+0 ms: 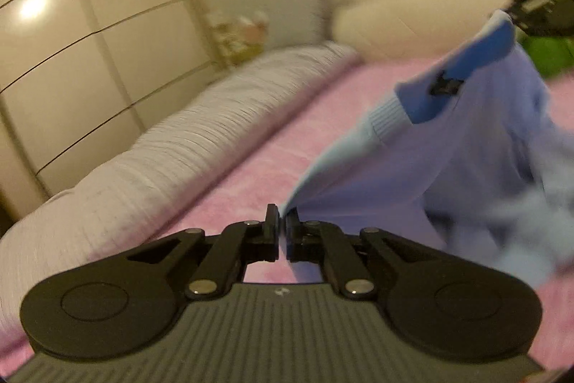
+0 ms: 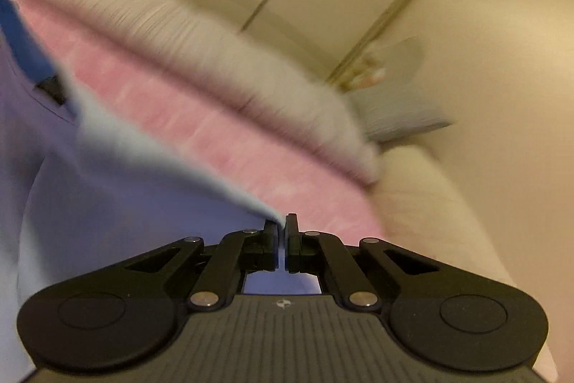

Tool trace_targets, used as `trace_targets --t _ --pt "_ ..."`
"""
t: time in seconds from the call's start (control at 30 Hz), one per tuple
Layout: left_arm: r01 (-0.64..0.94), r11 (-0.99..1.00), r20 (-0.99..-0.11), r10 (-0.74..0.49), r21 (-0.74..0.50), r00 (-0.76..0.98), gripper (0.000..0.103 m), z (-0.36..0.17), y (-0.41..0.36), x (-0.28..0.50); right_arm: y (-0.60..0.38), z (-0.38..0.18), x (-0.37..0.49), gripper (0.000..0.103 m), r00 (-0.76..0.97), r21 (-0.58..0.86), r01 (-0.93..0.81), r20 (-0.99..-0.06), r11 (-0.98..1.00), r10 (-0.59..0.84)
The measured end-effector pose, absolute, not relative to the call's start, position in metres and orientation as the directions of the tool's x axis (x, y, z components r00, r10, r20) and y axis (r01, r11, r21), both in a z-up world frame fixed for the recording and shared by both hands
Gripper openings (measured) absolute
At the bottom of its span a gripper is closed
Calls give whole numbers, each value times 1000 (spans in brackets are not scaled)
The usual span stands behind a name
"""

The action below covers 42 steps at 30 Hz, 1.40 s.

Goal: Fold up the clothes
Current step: 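Lift the sweatshirt high with both grippers to shake it open, then lower the sweatshirt flat onto the bed and open both grippers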

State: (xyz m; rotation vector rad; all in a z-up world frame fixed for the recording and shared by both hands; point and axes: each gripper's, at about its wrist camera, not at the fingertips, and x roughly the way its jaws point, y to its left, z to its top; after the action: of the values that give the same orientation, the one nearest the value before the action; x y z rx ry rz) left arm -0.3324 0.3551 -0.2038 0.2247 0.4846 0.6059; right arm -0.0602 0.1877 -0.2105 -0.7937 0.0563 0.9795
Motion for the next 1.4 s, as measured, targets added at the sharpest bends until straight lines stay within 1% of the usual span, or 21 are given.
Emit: trace_targets --t 0.1,0.2,0.33,0.4,0.53,0.6,0.7,0.97,1.03,1.13,1.23,1.3,1.37,1.4 --pt "-587 757 -292 653 288 698 3 -154 358 -336 189 -158 -67 0 582 -532 -758 -288 378 761" --pt "-681 695 -207 719 231 664 3 -97 356 -357 187 -104 -78 0 554 -512 -757 -172 406 815" --pt "-749 609 -72 786 260 614 3 -20 330 -384 177 -35 -91 0 479 -489 -768 -11 414 878" --pt "-777 566 -14 811 275 585 3 15 314 -396 174 -8 -90 0 443 -475 -780 39 407 895" --pt "-820 484 61 849 307 524 3 63 276 -418 152 35 -93 0 371 -431 -824 78 367 925" --pt "-838 449 78 867 310 493 3 77 259 -423 140 48 -97 0 333 -432 -836 91 339 938" --pt "-865 405 81 892 295 445 3 87 231 -440 122 60 -100 0 273 -417 -865 75 279 959" --pt "-934 282 30 955 219 296 3 107 173 -477 70 74 -119 0 87 -358 -931 -20 74 996" --pt "-936 260 46 960 239 278 3 122 165 -481 65 82 -124 0 42 -365 -931 -32 28 999" --pt "-935 226 73 965 272 254 3 144 154 -488 62 101 -127 0 14 -384 -924 -19 6 1000" --pt "-926 236 75 960 296 269 3 166 179 -481 73 117 -124 0 13 -369 -930 2 13 1000" --pt "-914 260 48 956 312 288 3 167 207 -477 93 120 -122 0 34 -363 -931 -9 28 999" --pt "-898 310 -31 948 313 316 3 151 251 -467 120 117 -118 0 62 -361 -931 -41 43 997" --pt "-893 337 -77 941 299 329 4 137 277 -460 143 107 -115 0 83 -360 -932 -94 44 992"
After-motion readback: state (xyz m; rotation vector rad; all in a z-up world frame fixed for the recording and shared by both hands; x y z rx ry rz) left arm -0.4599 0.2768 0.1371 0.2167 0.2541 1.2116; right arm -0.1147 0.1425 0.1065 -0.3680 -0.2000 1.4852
